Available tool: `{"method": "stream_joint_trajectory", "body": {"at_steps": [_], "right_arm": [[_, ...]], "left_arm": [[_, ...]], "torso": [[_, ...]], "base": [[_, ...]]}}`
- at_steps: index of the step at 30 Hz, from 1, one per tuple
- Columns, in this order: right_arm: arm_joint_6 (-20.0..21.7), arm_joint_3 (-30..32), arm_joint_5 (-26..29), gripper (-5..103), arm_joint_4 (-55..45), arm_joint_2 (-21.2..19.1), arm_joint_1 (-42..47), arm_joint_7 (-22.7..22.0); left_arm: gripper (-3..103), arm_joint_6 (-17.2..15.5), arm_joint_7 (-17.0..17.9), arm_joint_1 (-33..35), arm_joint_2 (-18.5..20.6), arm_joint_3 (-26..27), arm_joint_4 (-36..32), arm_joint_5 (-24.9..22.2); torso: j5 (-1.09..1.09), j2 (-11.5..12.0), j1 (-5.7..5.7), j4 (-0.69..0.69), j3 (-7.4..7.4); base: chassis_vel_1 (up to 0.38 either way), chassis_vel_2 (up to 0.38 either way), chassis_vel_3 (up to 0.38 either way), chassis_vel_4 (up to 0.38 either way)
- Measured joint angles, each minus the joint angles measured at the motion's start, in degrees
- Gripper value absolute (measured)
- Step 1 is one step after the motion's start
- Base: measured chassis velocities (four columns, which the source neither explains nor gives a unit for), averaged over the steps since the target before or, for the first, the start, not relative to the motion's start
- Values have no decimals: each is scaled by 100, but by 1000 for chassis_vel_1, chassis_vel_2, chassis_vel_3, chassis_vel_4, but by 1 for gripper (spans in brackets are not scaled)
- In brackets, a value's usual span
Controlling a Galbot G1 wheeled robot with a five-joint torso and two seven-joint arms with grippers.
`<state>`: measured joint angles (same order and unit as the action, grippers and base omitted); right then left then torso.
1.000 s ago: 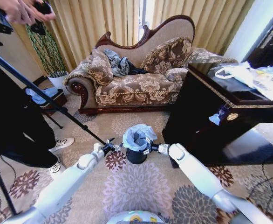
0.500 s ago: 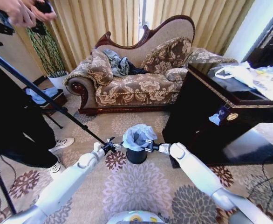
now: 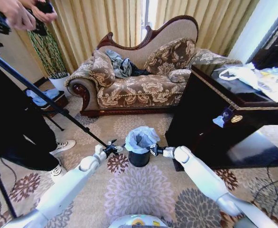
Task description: Place a garbage bag over the trash bin.
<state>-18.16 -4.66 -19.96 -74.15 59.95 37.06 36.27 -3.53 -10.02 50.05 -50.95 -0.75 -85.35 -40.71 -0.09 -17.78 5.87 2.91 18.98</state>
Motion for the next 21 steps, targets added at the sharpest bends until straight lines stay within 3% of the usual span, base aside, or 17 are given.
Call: {"method": "stream_joint_trajectory", "body": {"at_steps": [4, 12, 14, 16, 20, 21], "right_arm": [[124, 251, 119, 0, -443, -346, 479, -3], [89, 570, 81, -3, -692, -462, 974, -210], [104, 539, 73, 5, -760, -476, 926, -257], [108, 518, 61, 5, -785, -477, 891, -277], [345, 302, 125, 26, -1127, -510, 680, -452], [345, 302, 125, 26, -1127, -510, 680, -452]], "left_arm": [[93, 0, 2, -30, 19, -15, 3, -19], [93, -7, 1, -89, 9, -71, 7, -35], [93, -19, 2, -100, 2, -75, 7, -45], [93, -24, 7, -101, 0, -75, 3, -48], [93, -35, 24, -43, 6, -42, -75, -52], [93, -35, 24, -43, 6, -42, -75, -52]], "torso": [[0, 0, 0, 1, 0], [1, 0, 0, 2, 0], [-1, 0, 0, 1, 0], [-1, 0, 0, 1, 0], [0, 0, 0, 1, 0], [0, 0, 0, 1, 0]], "base": [[0, 0, 0, 0], [0, 0, 0, 0], [0, 0, 0, 0], [0, 0, 0, 0], [0, 0, 0, 0], [0, 0, 0, 0]]}}
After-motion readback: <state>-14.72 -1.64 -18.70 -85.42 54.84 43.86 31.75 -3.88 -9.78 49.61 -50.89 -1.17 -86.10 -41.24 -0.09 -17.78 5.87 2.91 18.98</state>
